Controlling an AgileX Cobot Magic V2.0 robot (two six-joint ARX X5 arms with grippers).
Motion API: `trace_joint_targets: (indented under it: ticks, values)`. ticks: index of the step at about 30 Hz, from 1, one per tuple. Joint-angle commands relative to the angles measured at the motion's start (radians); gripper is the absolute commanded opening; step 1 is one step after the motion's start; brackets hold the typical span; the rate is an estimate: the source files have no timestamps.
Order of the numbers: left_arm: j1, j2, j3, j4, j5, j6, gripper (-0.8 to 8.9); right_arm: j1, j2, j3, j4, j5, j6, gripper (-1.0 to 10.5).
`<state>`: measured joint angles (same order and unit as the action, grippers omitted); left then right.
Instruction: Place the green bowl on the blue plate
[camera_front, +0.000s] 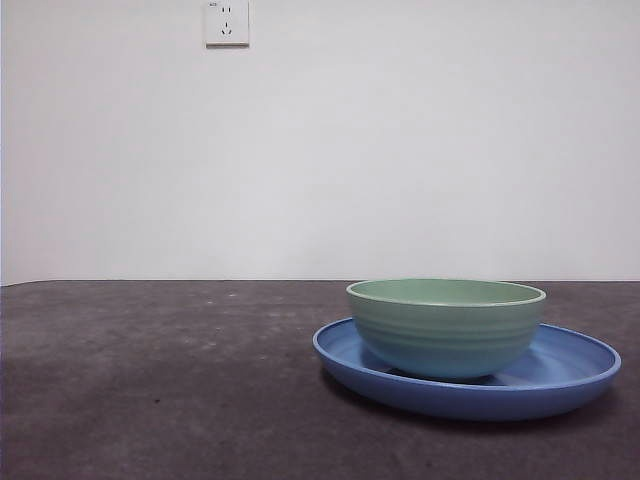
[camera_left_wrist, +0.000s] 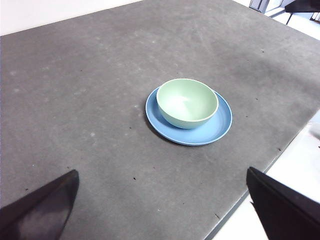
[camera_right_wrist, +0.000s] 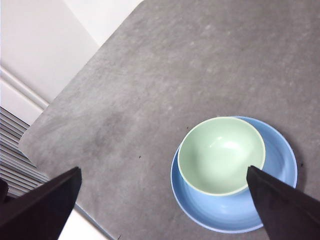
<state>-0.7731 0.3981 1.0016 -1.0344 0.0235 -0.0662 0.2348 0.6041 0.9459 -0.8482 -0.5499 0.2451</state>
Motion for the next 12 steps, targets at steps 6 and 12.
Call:
trace_joint_targets:
  ticks: [6, 12]
  values:
    - [-0.007, 0.002, 0.013, 0.012, 0.014, -0.002, 5.63, 0.002, 0.105, 0.019, -0.043, 0.000, 0.045, 6.1]
    - [-0.007, 0.002, 0.013, 0.010, 0.014, -0.002, 5.63, -0.009, 0.260, 0.019, -0.047, 0.019, 0.034, 6.1]
